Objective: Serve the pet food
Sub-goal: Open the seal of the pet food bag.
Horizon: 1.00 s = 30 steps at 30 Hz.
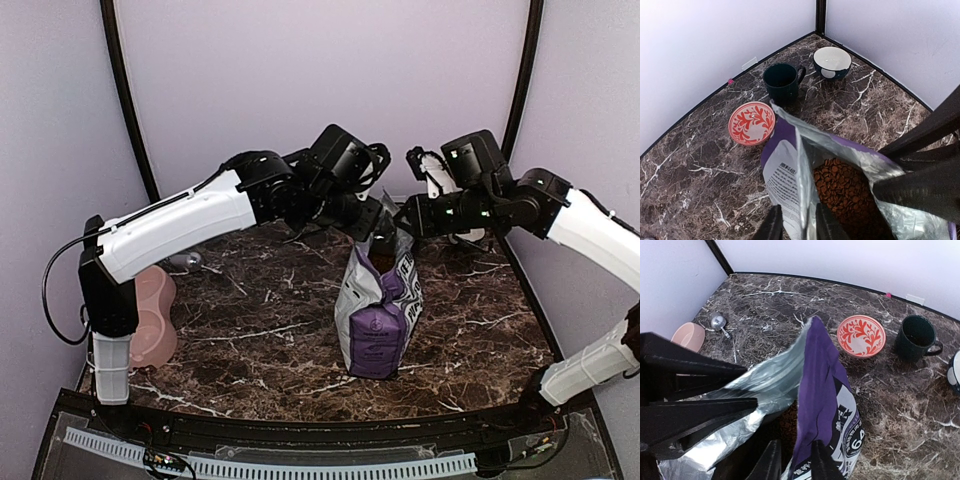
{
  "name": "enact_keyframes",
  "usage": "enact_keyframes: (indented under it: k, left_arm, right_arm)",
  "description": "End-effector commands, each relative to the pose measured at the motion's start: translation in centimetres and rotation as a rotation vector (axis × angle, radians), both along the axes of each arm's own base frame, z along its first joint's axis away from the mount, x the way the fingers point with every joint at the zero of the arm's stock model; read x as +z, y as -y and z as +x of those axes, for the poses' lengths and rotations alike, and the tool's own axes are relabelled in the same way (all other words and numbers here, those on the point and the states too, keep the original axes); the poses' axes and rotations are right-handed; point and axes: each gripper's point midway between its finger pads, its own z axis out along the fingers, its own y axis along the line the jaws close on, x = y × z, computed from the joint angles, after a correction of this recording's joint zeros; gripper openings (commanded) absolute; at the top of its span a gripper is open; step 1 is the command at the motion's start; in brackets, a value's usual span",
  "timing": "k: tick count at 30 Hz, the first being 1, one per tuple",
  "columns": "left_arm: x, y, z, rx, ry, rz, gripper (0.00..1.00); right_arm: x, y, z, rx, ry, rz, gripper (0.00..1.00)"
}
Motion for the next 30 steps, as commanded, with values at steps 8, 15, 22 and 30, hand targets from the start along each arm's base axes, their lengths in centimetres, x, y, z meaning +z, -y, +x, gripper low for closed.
enact_keyframes:
  k: [8, 15, 22, 30]
  left_arm:
    - [1.6, 0.4, 1.7, -0.023, 0.072, -0.043, 0.33]
    - [1.0, 1.0, 2.9, -0.054, 0.063, -0.072, 0.30]
    - [-0.4, 1.9, 3.1, -0.084, 0.032, -0.074, 0.20]
    - [-0.9, 0.4, 3.9, -0.030, 0.060, 0.004, 0.00]
  right_arm:
    - [1.3, -2.0, 3.0, 0.010, 0.052, 0.015, 0.31]
    - [0.8, -2.0, 4.3, -0.003, 0.055, -0.004, 0.25]
    - [1.3, -1.0, 4.7, -0.025, 0.071, -0.021, 0.15]
    - [2.7, 2.8, 3.4, -0.091, 0.102, -0.094, 0.00]
